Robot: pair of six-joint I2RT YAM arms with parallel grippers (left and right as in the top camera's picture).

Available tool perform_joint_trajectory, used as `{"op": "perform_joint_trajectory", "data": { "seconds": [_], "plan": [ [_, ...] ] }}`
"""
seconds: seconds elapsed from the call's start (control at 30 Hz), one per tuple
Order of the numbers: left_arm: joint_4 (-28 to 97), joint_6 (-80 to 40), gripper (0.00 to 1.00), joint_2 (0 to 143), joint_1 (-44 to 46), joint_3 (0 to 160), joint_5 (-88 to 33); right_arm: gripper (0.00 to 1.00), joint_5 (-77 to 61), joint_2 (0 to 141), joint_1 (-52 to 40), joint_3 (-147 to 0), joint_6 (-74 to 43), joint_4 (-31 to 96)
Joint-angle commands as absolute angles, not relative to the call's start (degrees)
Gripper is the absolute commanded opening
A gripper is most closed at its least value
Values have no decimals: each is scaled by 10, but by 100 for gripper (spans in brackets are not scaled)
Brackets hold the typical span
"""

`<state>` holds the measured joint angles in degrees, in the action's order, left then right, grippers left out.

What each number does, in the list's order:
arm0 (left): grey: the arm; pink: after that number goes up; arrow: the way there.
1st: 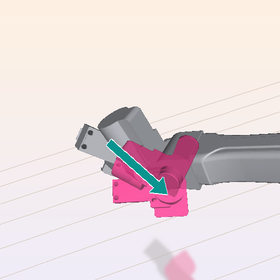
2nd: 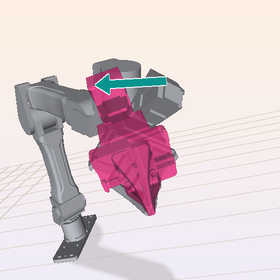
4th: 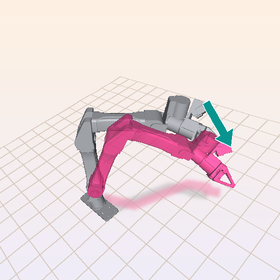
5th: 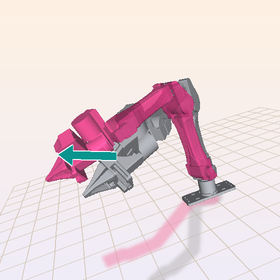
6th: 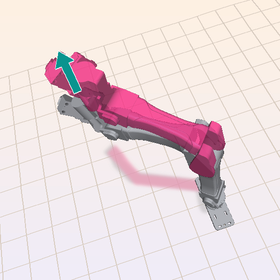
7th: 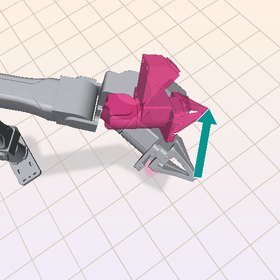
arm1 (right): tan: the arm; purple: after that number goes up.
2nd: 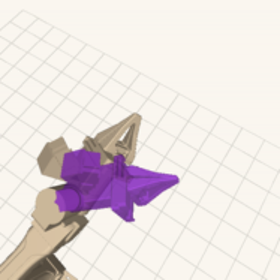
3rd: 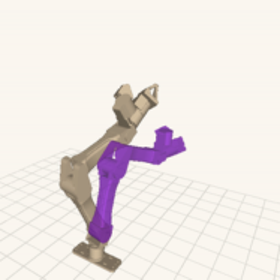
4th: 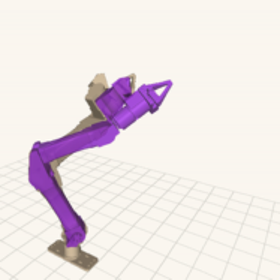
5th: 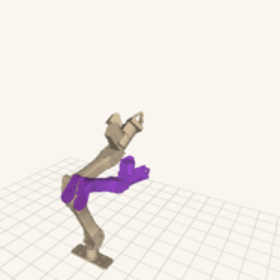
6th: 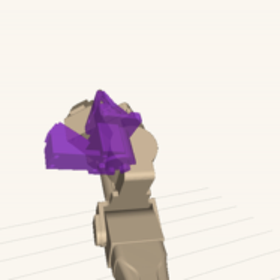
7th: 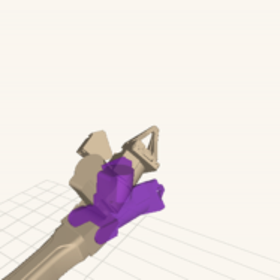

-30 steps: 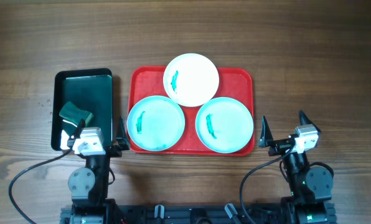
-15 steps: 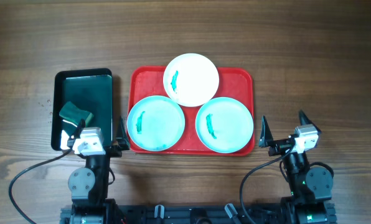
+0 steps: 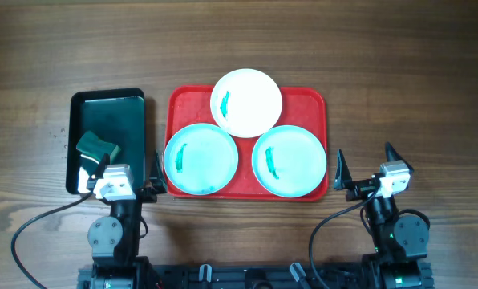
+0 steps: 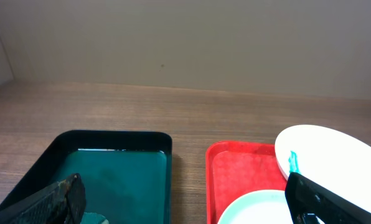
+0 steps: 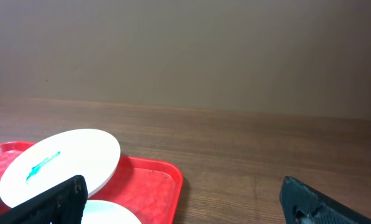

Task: Clean dirty plates on tray and stack at the side
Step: 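Move the left gripper toward the green sponge in the black tray, then grasp the green sponge with the left gripper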

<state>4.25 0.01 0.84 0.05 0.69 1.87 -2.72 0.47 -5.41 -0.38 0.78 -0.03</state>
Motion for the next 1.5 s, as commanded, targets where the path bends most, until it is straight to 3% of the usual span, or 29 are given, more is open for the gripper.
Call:
{"op": "perform_joint_trajectory", "data": {
  "seconds": [0.0, 0.03, 0.1, 0.17, 0.27, 0.33, 0.4, 0.47, 0.53, 0.6, 0.7, 0.77, 0.93, 1.1, 1.27, 1.47],
  "plan": [
    [38, 9, 100, 4, 4, 3, 21, 100, -22, 4, -53, -3, 13, -2],
    [22, -21, 100, 4, 5, 3, -28, 100, -22, 4, -53, -3, 14, -2],
    [5, -181, 100, 4, 6, 3, -292, 100, -22, 4, -53, -3, 14, -2],
    [-66, -276, 100, 4, 6, 3, -475, 100, -22, 4, -53, -3, 13, -2],
    [-200, -295, 100, 4, 6, 3, -526, 100, -22, 4, -53, -3, 13, -2],
    [-268, -305, 100, 4, 5, 15, -499, 99, -22, 4, -53, -3, 14, -2],
    [-231, -295, 100, 6, 5, 51, -424, 100, -22, 4, -53, -3, 14, -2],
    [-91, -192, 100, 46, 5, 144, -314, 100, -22, 4, -53, -3, 14, -1],
    [145, -179, 100, 170, 5, 296, -80, 100, -22, 4, -53, -3, 14, -2],
    [289, -167, 100, 305, 5, 419, 8, 100, -22, 4, -53, -3, 14, -2],
    [317, -180, 100, 430, 5, 488, -41, 100, -22, 4, -53, -3, 14, -1],
    [345, -322, 100, 494, 3, 514, 67, 100, -22, 4, -53, -3, 14, -1],
    [494, -326, 100, 722, -46, 672, 140, 100, -22, 4, -53, -3, 14, -2],
    [468, -472, 100, 865, -124, 672, 79, 100, -22, 4, -53, -3, 14, -2],
    [485, -472, 100, 958, -181, 671, 62, 100, -22, 4, -53, -3, 14, -2],
    [482, -472, 95, 1046, -183, 670, 20, 100, -22, 4, -53, -3, 14, -2]
  ]
}}
